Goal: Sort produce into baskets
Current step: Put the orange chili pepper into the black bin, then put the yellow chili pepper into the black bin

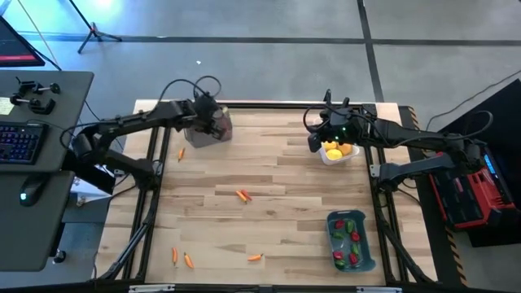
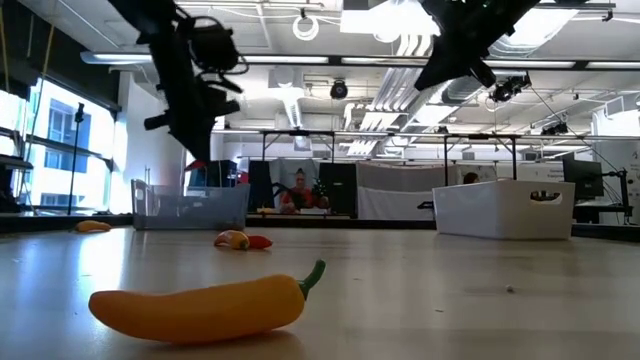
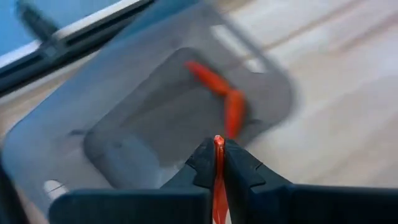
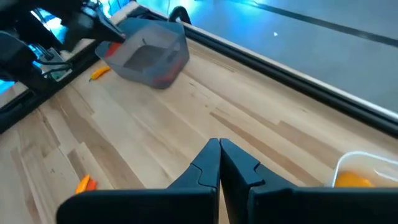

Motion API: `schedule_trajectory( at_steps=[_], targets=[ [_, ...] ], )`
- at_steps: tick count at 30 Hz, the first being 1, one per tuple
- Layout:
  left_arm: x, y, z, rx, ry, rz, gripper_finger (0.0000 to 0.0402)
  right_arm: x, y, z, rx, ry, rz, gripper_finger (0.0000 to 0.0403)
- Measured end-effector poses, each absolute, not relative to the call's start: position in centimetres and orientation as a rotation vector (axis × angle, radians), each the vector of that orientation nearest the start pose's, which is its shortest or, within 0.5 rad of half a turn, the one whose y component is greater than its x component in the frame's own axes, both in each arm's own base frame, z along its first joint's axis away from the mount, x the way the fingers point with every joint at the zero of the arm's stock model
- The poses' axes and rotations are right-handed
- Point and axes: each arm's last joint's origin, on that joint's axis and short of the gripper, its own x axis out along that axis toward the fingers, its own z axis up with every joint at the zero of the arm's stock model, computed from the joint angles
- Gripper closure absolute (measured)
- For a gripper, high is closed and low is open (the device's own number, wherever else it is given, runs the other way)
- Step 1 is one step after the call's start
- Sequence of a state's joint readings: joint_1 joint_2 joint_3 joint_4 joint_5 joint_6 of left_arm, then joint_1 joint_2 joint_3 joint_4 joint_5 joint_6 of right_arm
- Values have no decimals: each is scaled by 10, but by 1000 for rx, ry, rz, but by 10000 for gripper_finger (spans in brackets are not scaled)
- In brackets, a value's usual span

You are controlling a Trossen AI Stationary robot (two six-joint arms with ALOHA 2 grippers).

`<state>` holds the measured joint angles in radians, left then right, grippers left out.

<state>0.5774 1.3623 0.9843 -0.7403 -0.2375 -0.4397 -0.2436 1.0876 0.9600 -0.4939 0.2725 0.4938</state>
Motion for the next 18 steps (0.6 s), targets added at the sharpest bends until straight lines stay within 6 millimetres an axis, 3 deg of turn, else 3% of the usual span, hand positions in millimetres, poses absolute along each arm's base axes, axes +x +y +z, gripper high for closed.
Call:
schedule_trajectory(
  at_steps=[4,9,18],
  targets=[
    [194,168,225,-609,1023,1037,378,222,-64,311,460,459,-640,403],
    [185,189,209,-674,1062,1091,323,232,-67,311,516,415,-579,403],
    [183,185,230,-621,1092,889,238,241,-69,313,641,313,-574,403]
  ],
)
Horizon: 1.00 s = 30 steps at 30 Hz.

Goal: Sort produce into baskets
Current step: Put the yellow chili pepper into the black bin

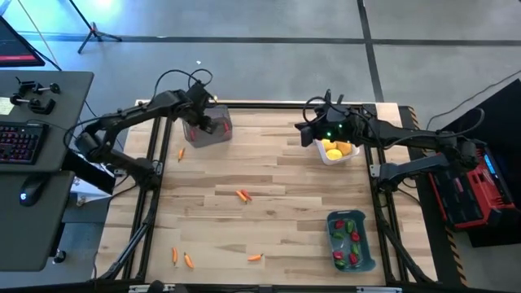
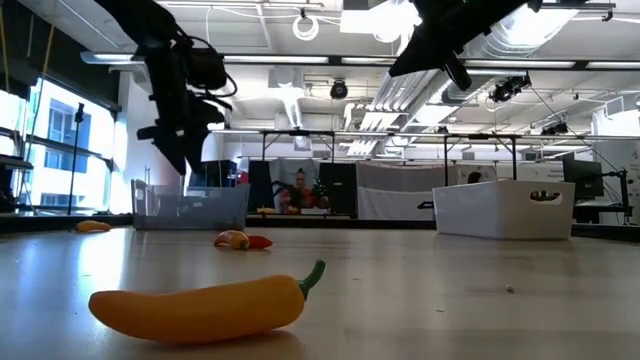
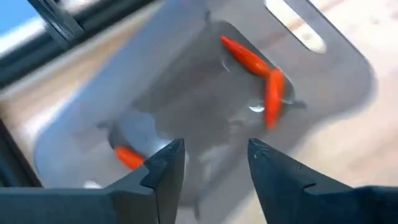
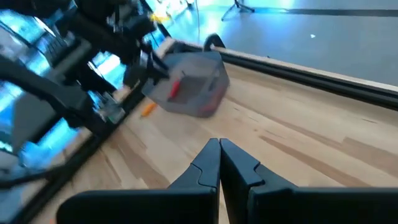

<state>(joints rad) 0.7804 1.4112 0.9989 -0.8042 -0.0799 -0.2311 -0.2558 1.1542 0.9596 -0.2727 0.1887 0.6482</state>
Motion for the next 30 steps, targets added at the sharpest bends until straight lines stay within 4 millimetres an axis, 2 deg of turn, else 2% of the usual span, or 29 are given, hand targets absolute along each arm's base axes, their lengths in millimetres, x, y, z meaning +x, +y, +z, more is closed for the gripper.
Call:
schedule_trajectory(
  at_steps=[4,10,14,18,21,24,30],
  targets=[
    [186,154,242,-614,1045,730,229,243,-69,316,671,270,-570,403],
    [197,79,254,-538,827,407,244,243,-69,317,698,259,-573,403],
    [203,27,245,-455,865,155,256,242,-69,316,699,269,-574,403],
    [216,-12,229,-180,968,-91,264,242,-69,316,686,275,-568,403],
    [228,-28,214,82,999,-161,265,242,-69,316,648,289,-562,403],
    [244,-35,196,264,1007,-201,265,242,-68,315,624,301,-559,403],
    [273,-40,163,410,1039,-313,265,240,-68,311,590,360,-565,403]
  ],
)
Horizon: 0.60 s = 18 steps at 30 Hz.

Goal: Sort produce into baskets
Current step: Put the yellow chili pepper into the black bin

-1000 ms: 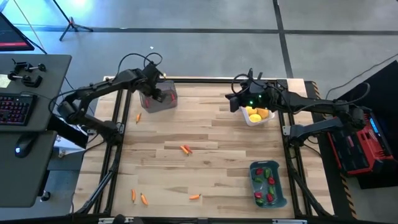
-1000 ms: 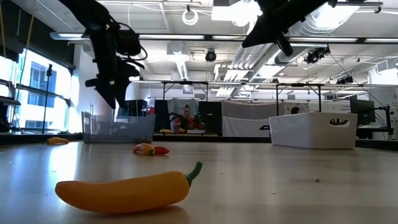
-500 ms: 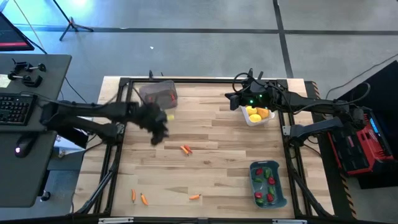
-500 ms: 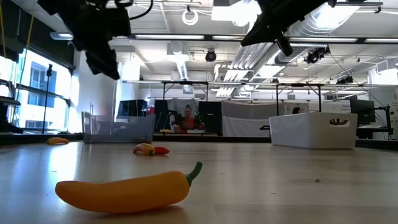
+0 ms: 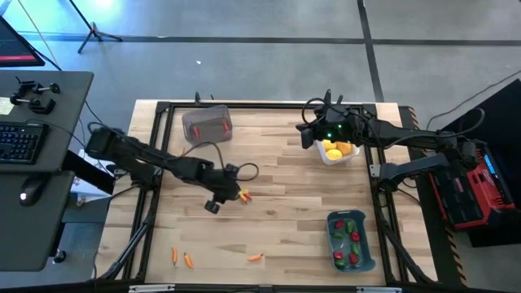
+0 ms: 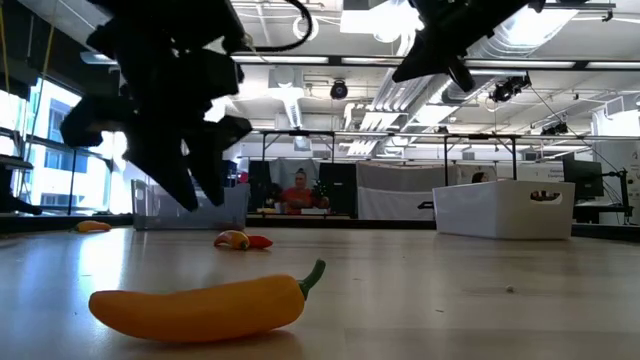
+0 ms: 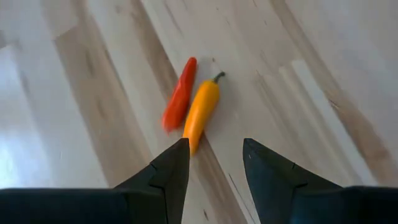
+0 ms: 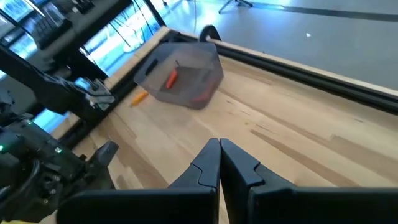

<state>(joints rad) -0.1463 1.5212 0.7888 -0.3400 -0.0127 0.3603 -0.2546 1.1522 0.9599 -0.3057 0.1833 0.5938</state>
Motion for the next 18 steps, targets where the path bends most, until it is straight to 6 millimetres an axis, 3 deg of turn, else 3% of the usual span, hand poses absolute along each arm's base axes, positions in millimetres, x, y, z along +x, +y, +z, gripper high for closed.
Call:
schedule_trajectory(
  at_steps=[9,18],
  targets=[
    [302,-37,131,380,1148,-306,265,236,-67,303,588,448,-589,403],
    [309,-31,129,305,1174,-281,280,235,-66,302,557,477,-564,403]
  ],
)
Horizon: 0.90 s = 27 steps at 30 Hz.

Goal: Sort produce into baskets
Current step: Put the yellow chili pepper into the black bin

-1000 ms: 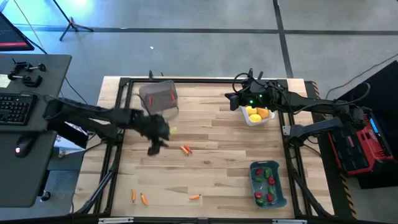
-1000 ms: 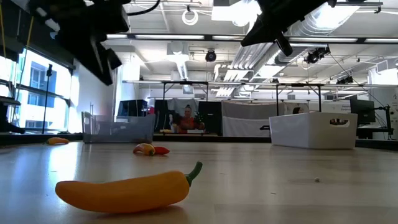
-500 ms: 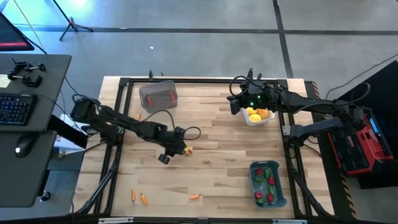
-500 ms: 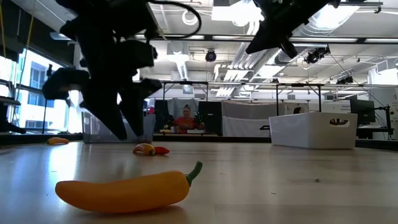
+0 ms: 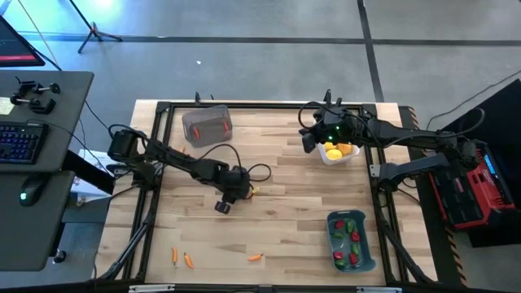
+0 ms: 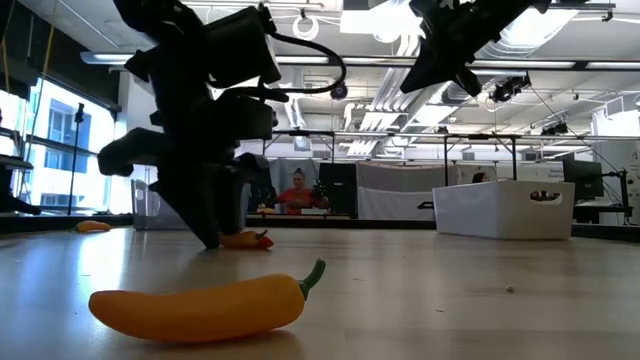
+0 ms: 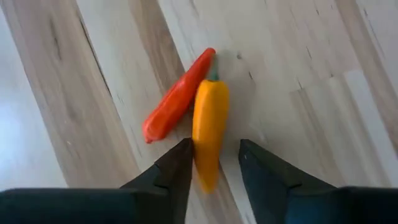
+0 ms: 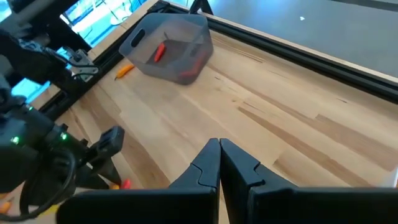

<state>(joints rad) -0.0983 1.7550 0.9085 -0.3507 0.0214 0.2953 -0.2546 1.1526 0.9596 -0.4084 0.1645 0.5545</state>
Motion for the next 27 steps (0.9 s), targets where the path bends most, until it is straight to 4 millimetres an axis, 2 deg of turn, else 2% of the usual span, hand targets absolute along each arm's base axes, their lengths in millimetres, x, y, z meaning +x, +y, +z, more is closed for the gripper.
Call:
schedule_trajectory(
  at_steps=[2,4,6,9,12,15,18,22,27],
  targets=[
    [307,-30,130,245,1201,-252,309,235,-66,302,547,483,-552,402],
    [303,-29,133,155,1268,-207,357,235,-66,302,541,489,-542,402],
    [292,-26,138,35,1368,-202,389,235,-66,302,528,496,-537,402],
    [274,-21,155,-67,1451,-142,391,235,-65,301,508,511,-534,402],
    [246,-11,180,-82,1370,-16,398,235,-65,301,480,517,-526,402],
    [217,7,186,-128,1214,277,399,235,-65,301,475,519,-525,402],
    [195,30,181,-362,1105,526,400,235,-66,301,474,518,-528,402],
    [187,59,182,-551,1056,693,401,234,-66,301,467,513,-547,402],
    [186,98,203,-603,945,870,401,234,-68,302,456,496,-602,402]
  ],
)
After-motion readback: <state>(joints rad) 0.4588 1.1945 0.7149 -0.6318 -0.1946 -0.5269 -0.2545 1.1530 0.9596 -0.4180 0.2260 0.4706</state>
